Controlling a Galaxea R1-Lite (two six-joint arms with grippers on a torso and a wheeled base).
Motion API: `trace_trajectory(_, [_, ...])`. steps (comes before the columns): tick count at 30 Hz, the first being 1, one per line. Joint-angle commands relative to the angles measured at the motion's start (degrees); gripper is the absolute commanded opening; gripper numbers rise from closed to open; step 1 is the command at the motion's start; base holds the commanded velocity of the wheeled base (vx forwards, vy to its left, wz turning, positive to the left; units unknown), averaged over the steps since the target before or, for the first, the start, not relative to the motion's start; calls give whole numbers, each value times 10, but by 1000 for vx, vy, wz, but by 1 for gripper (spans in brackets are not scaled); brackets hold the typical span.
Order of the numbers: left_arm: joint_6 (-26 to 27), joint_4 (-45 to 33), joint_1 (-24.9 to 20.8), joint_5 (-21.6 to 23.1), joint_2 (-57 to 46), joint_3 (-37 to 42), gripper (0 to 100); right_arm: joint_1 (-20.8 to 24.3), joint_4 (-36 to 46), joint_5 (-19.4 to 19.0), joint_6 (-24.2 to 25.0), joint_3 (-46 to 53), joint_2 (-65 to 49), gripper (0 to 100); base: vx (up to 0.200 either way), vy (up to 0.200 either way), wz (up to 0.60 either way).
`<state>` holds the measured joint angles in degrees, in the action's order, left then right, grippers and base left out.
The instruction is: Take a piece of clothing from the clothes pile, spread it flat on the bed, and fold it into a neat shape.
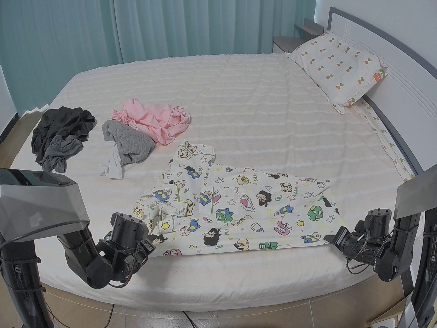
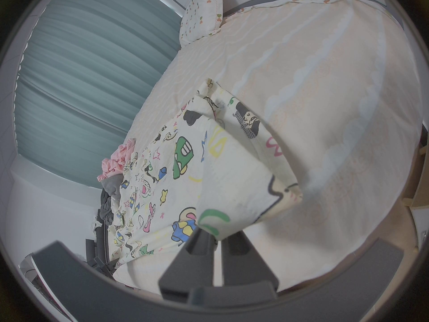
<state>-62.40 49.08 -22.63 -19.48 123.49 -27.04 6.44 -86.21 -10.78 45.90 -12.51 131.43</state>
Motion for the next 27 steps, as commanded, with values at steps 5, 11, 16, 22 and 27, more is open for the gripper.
trace_trajectory(5, [-2, 0, -1, 26, -35, 36, 0, 1, -32, -16, -9, 55, 1, 0, 0, 0, 0])
trace_trajectory(11, [-3, 0, -1, 28, -34, 45, 0, 1, -33, -20, -11, 69, 1, 0, 0, 0, 0])
trace_trajectory(16, [-4, 1, -1, 34, -32, 45, 0, 0, -33, -20, -12, 65, 1, 0, 0, 0, 0])
trace_trajectory(22, [-4, 0, 0, 55, -37, 51, 100, 1, -33, -27, -12, 71, -2, 100, 0, 0, 0])
trace_trajectory(27, [-2, 1, 3, 55, -93, 75, 100, 0, -33, -31, -12, 92, -34, 100, 0, 0, 0])
